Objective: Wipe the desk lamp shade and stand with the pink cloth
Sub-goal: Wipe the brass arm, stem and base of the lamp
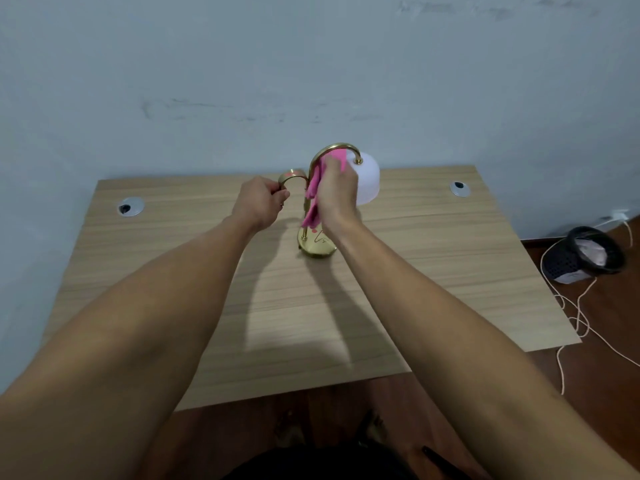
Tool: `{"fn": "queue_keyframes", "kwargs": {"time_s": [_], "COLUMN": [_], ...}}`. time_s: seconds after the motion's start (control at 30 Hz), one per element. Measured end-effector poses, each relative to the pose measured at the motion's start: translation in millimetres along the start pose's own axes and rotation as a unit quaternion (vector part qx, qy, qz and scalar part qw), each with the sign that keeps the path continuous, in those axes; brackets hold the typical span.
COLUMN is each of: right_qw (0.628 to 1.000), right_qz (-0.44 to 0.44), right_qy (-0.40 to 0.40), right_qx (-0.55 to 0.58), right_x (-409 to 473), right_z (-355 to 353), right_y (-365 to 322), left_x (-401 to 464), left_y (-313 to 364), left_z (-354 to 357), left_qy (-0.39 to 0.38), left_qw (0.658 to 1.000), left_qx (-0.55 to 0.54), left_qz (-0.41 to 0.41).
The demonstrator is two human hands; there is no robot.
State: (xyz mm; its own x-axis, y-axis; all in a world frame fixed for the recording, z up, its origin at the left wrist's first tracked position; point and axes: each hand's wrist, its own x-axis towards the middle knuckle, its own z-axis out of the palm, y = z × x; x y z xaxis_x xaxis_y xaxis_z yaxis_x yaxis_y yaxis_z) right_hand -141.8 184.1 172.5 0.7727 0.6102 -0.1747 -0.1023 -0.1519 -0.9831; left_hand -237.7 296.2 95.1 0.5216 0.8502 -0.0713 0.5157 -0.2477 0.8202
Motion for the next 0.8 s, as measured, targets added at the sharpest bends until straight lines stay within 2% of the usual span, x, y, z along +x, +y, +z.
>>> {"fn": "queue_keyframes", "kwargs": {"time_s": [0.07,0.13,0.23,0.33,0.4,0.47,0.57,0.67,0.73,0.8], "right_qw": [0.988,0.963,0.944,0.974,0.99,0.986,0.966,0.902,0.825,0.75], "right_qz": [-0.074,-0.103,-0.072,0.021,0.021,-0.049,-0.21,-0.367,-0.408,-0.416], "right_qy": [-0.058,-0.113,-0.133,-0.032,0.08,0.151,0.138,0.031,-0.046,-0.074], "right_qx": [-0.127,-0.223,-0.295,-0.224,-0.114,-0.055,-0.062,-0.227,-0.389,-0.509], "right_x": [0,0,1,-8,-15,-22,-31,-21,-10,-2], "right_z": [-1,-11,-21,-23,-19,-10,6,13,15,15], "right_y": [22,38,44,40,42,43,40,48,61,71], "left_x": [-1,-1,-4,-5,-7,-7,-12,-18,-23,-24], "left_y": [-1,-3,-3,-3,-2,-4,-2,4,6,2], "left_z": [0,-1,0,0,1,0,-1,-2,-3,-6], "left_qy": [0.003,0.006,0.006,0.01,0.014,0.012,0.004,0.0,-0.005,-0.011], "left_qw": [1.0,1.0,1.0,1.0,1.0,1.0,0.999,1.0,1.0,1.0], "left_qx": [0.004,0.003,0.003,0.0,-0.003,-0.016,-0.032,-0.018,0.008,0.024], "left_qz": [0.001,0.003,0.011,0.012,0.005,-0.001,-0.004,-0.002,0.004,0.017]}}
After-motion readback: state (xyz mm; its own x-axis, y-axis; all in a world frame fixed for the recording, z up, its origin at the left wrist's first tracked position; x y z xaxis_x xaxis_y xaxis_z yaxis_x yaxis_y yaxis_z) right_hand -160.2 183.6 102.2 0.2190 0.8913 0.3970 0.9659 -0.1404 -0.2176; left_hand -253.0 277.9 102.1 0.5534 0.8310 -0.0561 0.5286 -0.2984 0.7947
